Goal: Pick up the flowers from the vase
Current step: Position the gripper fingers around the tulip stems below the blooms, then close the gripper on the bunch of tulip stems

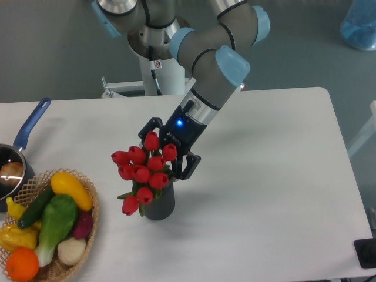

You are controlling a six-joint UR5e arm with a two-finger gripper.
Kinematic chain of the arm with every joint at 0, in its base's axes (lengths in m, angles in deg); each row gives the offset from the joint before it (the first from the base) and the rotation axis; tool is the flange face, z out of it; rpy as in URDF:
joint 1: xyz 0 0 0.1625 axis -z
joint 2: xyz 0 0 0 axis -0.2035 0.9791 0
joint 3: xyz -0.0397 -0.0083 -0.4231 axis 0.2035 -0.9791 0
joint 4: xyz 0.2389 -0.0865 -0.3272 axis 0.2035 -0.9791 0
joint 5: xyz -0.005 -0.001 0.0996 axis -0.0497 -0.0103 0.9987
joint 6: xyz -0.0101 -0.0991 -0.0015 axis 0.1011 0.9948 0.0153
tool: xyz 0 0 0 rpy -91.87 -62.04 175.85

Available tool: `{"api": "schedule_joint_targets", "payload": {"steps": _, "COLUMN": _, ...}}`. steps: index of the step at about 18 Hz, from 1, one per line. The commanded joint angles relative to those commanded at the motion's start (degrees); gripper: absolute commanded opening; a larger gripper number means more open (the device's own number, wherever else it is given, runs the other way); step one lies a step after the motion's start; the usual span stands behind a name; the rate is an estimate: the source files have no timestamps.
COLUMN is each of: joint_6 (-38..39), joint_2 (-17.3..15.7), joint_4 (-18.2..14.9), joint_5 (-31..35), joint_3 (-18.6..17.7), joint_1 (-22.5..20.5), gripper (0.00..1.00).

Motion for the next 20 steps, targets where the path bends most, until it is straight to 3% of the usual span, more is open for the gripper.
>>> {"api": "schedule_joint_targets", "payload": {"steps": 2, "joint_6": -2.37, "joint_2": 1.75, "joint_4": 0.17, "joint_5": -2.12, "joint_3": -0.35, "joint_1": -0.79, "gripper": 0.93}}
{"api": "schedule_joint_targets", "payload": {"steps": 20, "joint_6": -2.64, "joint_2": 1.32, "joint_4": 0.09, "joint_5": -7.13, "joint_3": -0.79, "joint_1": -1.41, "gripper": 0.91}}
